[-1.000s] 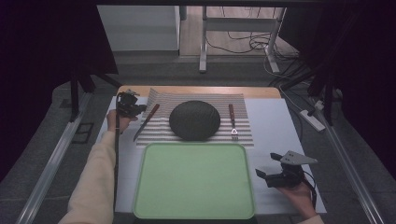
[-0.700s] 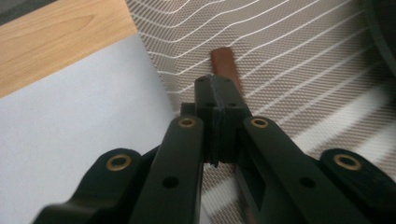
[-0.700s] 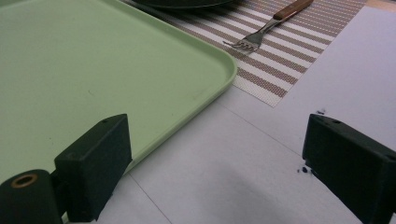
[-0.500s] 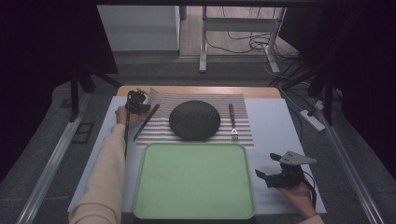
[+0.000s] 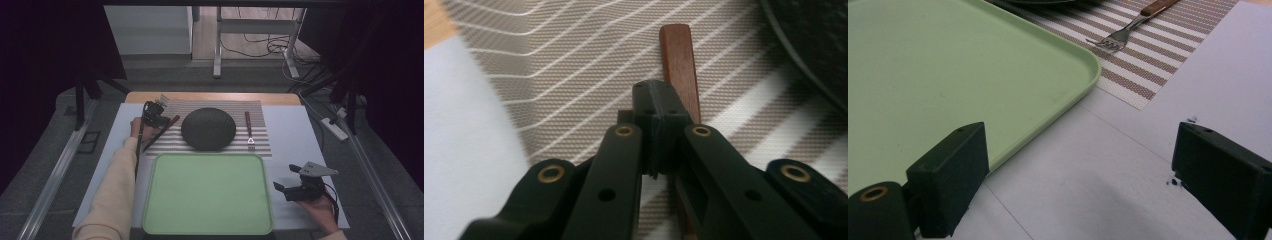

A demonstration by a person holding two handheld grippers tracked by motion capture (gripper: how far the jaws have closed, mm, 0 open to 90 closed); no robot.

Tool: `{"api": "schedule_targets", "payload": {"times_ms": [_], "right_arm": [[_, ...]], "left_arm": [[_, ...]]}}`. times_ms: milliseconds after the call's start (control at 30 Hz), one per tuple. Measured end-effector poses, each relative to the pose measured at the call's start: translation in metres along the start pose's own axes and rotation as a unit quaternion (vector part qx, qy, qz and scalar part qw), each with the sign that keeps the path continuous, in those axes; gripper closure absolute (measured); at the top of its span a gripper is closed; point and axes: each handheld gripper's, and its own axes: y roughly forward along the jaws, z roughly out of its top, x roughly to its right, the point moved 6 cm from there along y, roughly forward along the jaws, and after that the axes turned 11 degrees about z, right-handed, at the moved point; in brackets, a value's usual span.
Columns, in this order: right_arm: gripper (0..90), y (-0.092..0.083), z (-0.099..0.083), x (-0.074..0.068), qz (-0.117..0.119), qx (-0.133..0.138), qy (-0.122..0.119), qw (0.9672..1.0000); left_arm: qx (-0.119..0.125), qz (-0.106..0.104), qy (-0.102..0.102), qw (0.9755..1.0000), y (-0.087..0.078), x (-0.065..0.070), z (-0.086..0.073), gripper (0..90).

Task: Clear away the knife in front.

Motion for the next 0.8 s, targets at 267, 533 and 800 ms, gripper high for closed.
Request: {"api": "schedule_targets", "payload": {"times_ms": [267,533,800], "right_arm": [[8.1,0.000,0.000,0.000,-0.001,-0.002,0.000,1.0000],[8.1,-0.001,0.000,0.000,-0.001,0.000,-0.001,1.0000],[8.1,-0.001,0.000,-0.001,0.000,0.000,-0.001,1.0000]], "left_arm": [[-0.005,-0.006,0.029,0.9995,-0.006,0.014,0.000,88.8],[0.020,0.005,0.016,0.9997,-0.035,0.003,0.006,56.0],[-0.037,-0.010,0.079,0.9961,-0.055,0.012,0.004,29.8]]}}
